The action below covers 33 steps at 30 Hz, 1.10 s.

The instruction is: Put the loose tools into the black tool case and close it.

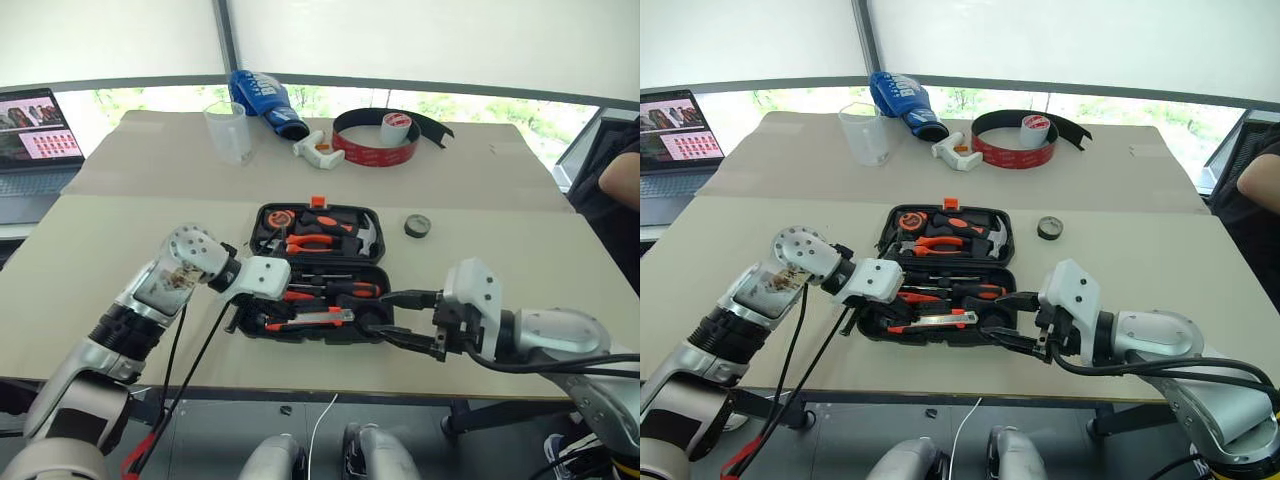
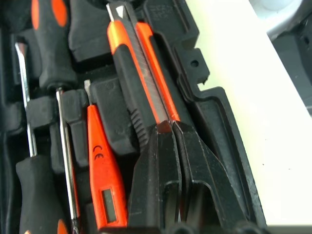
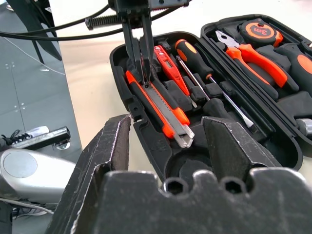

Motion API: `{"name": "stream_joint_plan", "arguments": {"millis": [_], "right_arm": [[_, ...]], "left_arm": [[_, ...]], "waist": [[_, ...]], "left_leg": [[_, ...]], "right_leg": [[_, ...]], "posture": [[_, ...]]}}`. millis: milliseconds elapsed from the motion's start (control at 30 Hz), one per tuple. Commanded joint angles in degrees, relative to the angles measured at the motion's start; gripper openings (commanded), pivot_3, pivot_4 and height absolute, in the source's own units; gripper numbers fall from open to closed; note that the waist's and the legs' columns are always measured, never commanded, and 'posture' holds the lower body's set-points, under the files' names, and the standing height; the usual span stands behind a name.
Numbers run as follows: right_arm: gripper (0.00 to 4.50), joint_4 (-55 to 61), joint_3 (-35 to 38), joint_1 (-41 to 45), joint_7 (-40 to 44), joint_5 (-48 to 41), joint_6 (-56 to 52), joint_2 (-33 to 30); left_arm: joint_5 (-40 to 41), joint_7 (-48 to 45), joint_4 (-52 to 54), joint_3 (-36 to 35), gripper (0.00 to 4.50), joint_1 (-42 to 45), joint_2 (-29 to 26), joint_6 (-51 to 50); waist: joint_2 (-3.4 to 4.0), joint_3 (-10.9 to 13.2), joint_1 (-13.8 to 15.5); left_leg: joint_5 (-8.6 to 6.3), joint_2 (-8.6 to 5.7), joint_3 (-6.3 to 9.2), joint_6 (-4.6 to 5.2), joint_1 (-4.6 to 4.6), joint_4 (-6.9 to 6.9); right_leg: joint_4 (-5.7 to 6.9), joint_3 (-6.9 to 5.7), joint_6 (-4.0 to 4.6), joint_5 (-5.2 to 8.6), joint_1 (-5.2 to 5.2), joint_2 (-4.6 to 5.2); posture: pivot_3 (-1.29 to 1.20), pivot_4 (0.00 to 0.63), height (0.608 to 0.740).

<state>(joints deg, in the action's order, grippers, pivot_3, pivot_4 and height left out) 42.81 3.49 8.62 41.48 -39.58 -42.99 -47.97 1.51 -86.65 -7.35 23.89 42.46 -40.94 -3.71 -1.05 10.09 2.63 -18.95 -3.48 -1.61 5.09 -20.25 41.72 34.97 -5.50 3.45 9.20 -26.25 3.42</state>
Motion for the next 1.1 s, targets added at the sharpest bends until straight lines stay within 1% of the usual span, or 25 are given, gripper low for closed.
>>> {"name": "stream_joint_plan", "arguments": {"millis": [33,167,267,367,467,600,767,833,933,967,1100], "right_arm": [[3.30,2.2,2.0,0.3,-0.7,-1.2,-0.2,-0.3],[3.30,2.3,2.2,0.0,-1.0,-1.4,-0.3,-0.2],[3.30,2.1,1.9,0.4,-1.2,-1.4,-0.2,0.0],[3.30,1.9,1.7,0.9,-1.3,-1.6,-0.3,0.3],[3.30,1.6,1.7,1.3,-1.3,-1.8,-0.4,0.4],[3.30,1.1,1.7,1.6,-1.4,-2.1,-0.4,0.5],[3.30,1.0,1.5,1.4,-1.7,-2.4,-0.3,0.5],[3.30,1.1,1.6,1.3,-1.9,-2.6,-0.4,0.5],[3.30,1.2,1.4,1.2,-2.4,-2.7,-0.3,0.6],[3.30,1.2,1.3,1.2,-2.6,-2.8,-0.3,0.6],[3.30,1.4,1.4,1.0,-3.2,-3.0,-0.5,0.6]], "left_arm": [[-3.1,0.4,-1.3,0.9,0.11,-0.7,-1.4,1.8],[-5.3,0.3,-2.7,0.7,0.11,-1.0,-3.6,5.0],[-5.6,-0.4,-2.5,0.4,0.11,-1.3,-5.6,6.4],[-4.4,-1.9,-0.5,-0.1,0.11,-1.9,-7.4,5.3],[-3.0,-2.2,0.8,-0.8,0.11,-1.9,-7.8,3.1],[-0.4,-2.4,2.1,-2.0,0.11,-1.0,-6.4,-1.0],[6.8,-1.8,2.9,-5.1,0.11,3.4,-1.2,-10.8],[6.4,0.0,1.2,-5.3,0.11,5.0,0.5,-12.4],[4.3,-0.5,-0.7,-3.3,0.11,4.6,0.8,-9.8],[3.8,-0.5,-1.1,-2.8,0.11,4.4,0.9,-9.3],[2.1,-0.3,-3.3,-1.2,0.11,3.6,1.7,-5.9]], "waist": [[0.00,0.0,0.0],[0.01,0.0,-0.1],[0.02,0.0,-0.3],[0.04,0.0,-0.5],[0.04,0.0,-0.5],[0.04,0.0,-0.4],[0.01,0.0,0.1],[0.01,0.0,0.2],[0.03,0.0,-0.3],[0.03,0.0,-0.5],[0.02,0.0,-0.4]], "left_leg": [[0.00,0.00,-0.01,0.00,0.00,0.00],[0.00,0.00,-0.01,0.00,0.02,0.00],[0.00,0.02,-0.02,0.00,0.04,0.00],[0.00,0.06,-0.04,0.00,0.06,-0.01],[0.00,0.09,-0.04,0.00,0.05,-0.01],[0.00,0.08,-0.04,0.01,0.03,-0.01],[-0.02,0.07,-0.02,0.06,-0.06,0.01],[-0.05,0.05,-0.01,0.11,-0.08,0.03],[-0.08,0.02,-0.04,0.17,-0.06,0.04],[-0.09,0.02,-0.06,0.17,-0.03,0.03],[-0.08,0.03,-0.06,0.15,-0.04,0.02]], "right_leg": [[0.00,0.01,-0.01,0.00,0.01,0.00],[0.02,0.02,-0.26,0.14,0.01,0.00],[0.04,0.01,-0.26,0.15,0.00,0.00],[0.05,0.01,-0.33,0.18,0.00,-0.01],[0.06,0.00,-0.35,0.19,-0.01,-0.03],[0.05,0.00,-0.35,0.20,-0.01,-0.03],[0.04,-0.02,-0.36,0.20,-0.03,-0.03],[0.02,-0.02,-0.37,0.21,-0.04,-0.03],[0.00,0.00,-0.33,0.17,-0.02,-0.03],[0.01,0.01,-0.11,0.04,-0.03,-0.03],[0.01,-0.02,-0.01,-0.02,-0.07,-0.04]], "posture": [[0.00,0.150,0.730],[0.00,0.150,0.730],[0.00,0.150,0.730],[0.00,0.150,0.730],[0.00,0.150,0.730],[0.00,0.150,0.730],[0.00,0.150,0.730],[0.00,0.150,0.730],[0.00,0.150,0.730],[0.00,0.150,0.730],[0.00,0.150,0.730]]}}
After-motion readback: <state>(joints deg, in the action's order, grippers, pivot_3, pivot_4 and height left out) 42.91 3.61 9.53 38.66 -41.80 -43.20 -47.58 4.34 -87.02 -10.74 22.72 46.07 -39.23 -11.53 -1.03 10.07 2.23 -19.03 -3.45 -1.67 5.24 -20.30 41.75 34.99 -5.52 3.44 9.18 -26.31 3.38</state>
